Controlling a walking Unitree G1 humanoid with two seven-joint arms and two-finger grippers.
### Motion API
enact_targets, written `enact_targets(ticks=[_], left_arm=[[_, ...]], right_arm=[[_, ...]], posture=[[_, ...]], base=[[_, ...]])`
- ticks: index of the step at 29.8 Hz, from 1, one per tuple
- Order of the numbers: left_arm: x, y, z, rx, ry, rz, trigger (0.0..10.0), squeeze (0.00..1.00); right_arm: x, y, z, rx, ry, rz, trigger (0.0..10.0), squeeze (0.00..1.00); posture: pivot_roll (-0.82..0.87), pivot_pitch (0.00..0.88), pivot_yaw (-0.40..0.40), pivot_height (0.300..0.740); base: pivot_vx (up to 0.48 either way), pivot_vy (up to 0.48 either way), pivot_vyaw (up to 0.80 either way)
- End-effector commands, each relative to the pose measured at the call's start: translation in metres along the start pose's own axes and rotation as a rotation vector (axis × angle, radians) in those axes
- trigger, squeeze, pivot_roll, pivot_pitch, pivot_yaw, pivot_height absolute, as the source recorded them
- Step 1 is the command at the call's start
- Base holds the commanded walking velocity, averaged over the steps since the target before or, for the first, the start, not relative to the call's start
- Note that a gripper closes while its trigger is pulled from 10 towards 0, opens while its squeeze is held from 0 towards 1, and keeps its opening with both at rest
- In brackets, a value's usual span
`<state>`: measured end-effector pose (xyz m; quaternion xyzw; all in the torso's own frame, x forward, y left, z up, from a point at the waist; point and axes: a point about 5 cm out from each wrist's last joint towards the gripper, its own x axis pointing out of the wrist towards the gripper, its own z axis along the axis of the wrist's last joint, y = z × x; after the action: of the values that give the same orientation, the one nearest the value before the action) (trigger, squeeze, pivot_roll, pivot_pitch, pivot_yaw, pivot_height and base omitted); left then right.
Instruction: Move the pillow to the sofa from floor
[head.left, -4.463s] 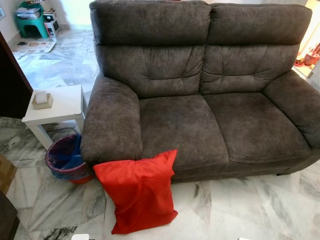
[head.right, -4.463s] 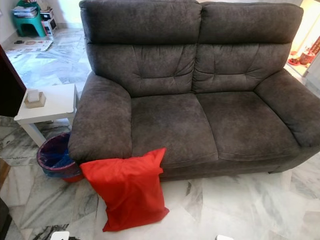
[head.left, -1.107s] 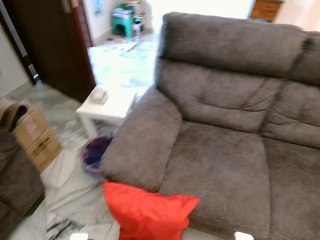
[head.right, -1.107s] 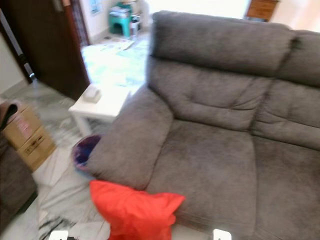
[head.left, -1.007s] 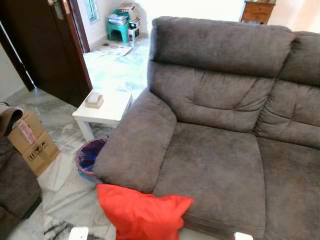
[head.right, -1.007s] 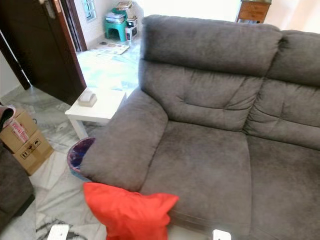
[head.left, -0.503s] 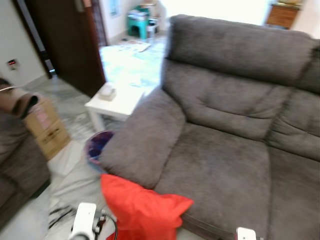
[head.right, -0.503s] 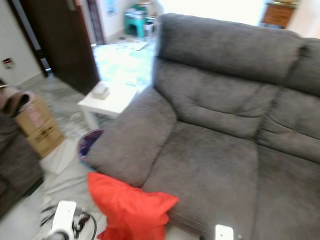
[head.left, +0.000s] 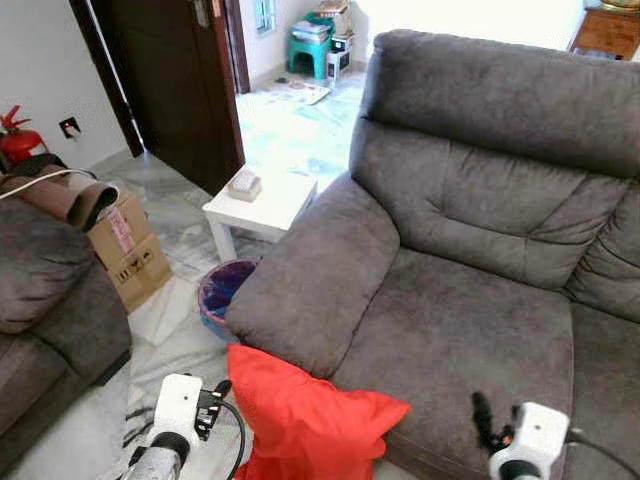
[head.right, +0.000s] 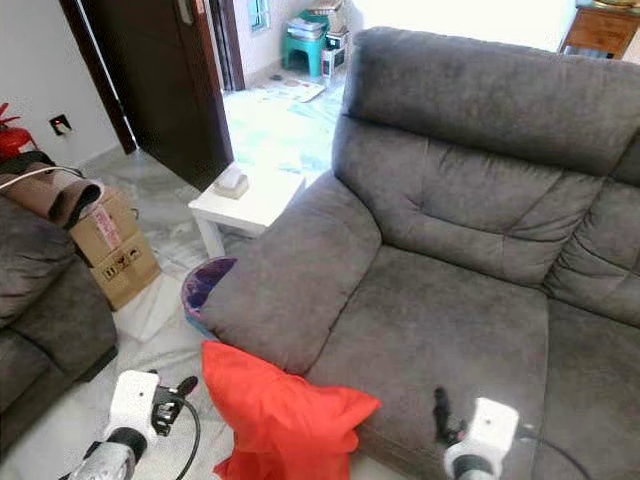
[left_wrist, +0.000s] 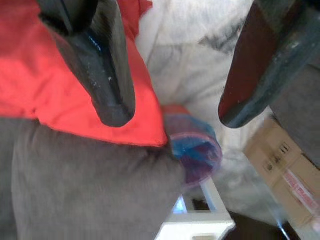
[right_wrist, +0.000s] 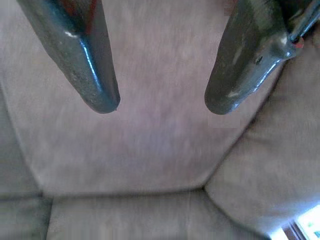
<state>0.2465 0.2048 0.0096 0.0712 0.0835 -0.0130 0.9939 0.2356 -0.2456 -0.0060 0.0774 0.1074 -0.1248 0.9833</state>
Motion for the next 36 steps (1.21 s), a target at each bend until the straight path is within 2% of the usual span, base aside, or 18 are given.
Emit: enact_targets(ticks=[1,6,7,10,14,15,18,19,23,25,28,32,35,36], left_arm=[[0.0,0.003,0.009,-0.004,-0.039,-0.003,10.0,0.0],[0.002,0.0,0.018,0.014,-0.072,-0.033,10.0,0.0],[0.003,-0.003,0.02,0.041,-0.071,-0.06,10.0,0.0],[0.006,-0.005,0.023,0.07,-0.077,-0.082,10.0,0.0],[0.013,-0.011,0.031,0.068,-0.083,-0.12,10.0,0.0],[0.014,-0.011,0.031,0.066,-0.083,-0.129,10.0,0.0],[0.017,-0.011,0.034,0.068,-0.09,-0.135,10.0,0.0],[0.016,-0.011,0.038,0.07,-0.105,-0.132,10.0,0.0],[0.014,-0.008,0.043,0.066,-0.127,-0.12,10.0,0.0],[0.011,-0.006,0.044,0.057,-0.133,-0.111,10.0,0.0],[0.009,-0.006,0.044,0.052,-0.134,-0.111,10.0,0.0],[0.008,-0.01,0.044,0.047,-0.134,-0.113,10.0,0.0],[0.009,-0.01,0.046,0.039,-0.136,-0.109,10.0,0.0],[0.01,-0.01,0.045,0.041,-0.126,-0.108,10.0,0.0]], right_arm=[[-0.007,-0.004,-0.002,0.006,-0.022,-0.03,10.0,0.0],[-0.012,-0.014,0.0,0.01,-0.057,-0.112,10.0,0.0],[-0.017,-0.021,0.003,0.075,-0.088,-0.182,10.0,0.0],[-0.023,-0.023,0.005,0.082,-0.113,-0.208,10.0,0.0],[-0.03,-0.028,0.008,-0.115,-0.107,-0.077,10.0,0.0],[-0.03,-0.027,0.011,-0.141,-0.115,-0.045,10.0,0.0],[-0.025,-0.021,0.026,-0.173,-0.161,0.046,10.0,0.0],[-0.023,-0.016,0.037,-0.186,-0.195,0.09,10.0,0.0],[-0.021,-0.011,0.051,-0.181,-0.232,0.107,10.0,0.0],[-0.018,-0.007,0.06,-0.149,-0.265,0.088,10.0,0.0],[-0.017,-0.004,0.06,-0.135,-0.268,0.084,10.0,0.0],[-0.017,0.003,0.055,-0.129,-0.219,0.089,10.0,0.0],[-0.018,0.004,0.055,-0.138,-0.21,0.092,10.0,0.0],[-0.018,0.005,0.055,-0.111,-0.21,0.078,10.0,0.0]], posture=[[-0.01,0.059,0.031,0.74],[-0.02,0.047,0.049,0.74],[-0.02,0.037,0.054,0.74],[-0.06,0.028,0.061,0.74],[-0.07,0.02,0.068,0.74],[-0.08,0.022,0.067,0.74],[-0.1,0.017,0.061,0.74],[-0.09,0.011,0.056,0.74],[-0.08,0.007,0.048,0.74],[-0.07,0.009,0.043,0.74],[-0.07,0.007,0.043,0.74],[-0.06,0.026,0.041,0.74],[-0.06,0.042,0.04,0.721],[-0.06,0.054,0.041,0.711]], base=[[0.0,0.0,0.0],[0.0,0.0,0.0],[0.0,0.0,0.0],[0.0,0.0,0.0],[0.0,0.0,0.0],[0.0,0.0,0.0],[0.0,0.0,0.0],[0.0,0.0,0.0],[0.0,0.0,0.0],[0.0,0.0,0.0],[0.0,0.0,0.0],[0.0,0.0,0.0],[0.0,0.0,0.0],[0.0,0.0,0.0]])
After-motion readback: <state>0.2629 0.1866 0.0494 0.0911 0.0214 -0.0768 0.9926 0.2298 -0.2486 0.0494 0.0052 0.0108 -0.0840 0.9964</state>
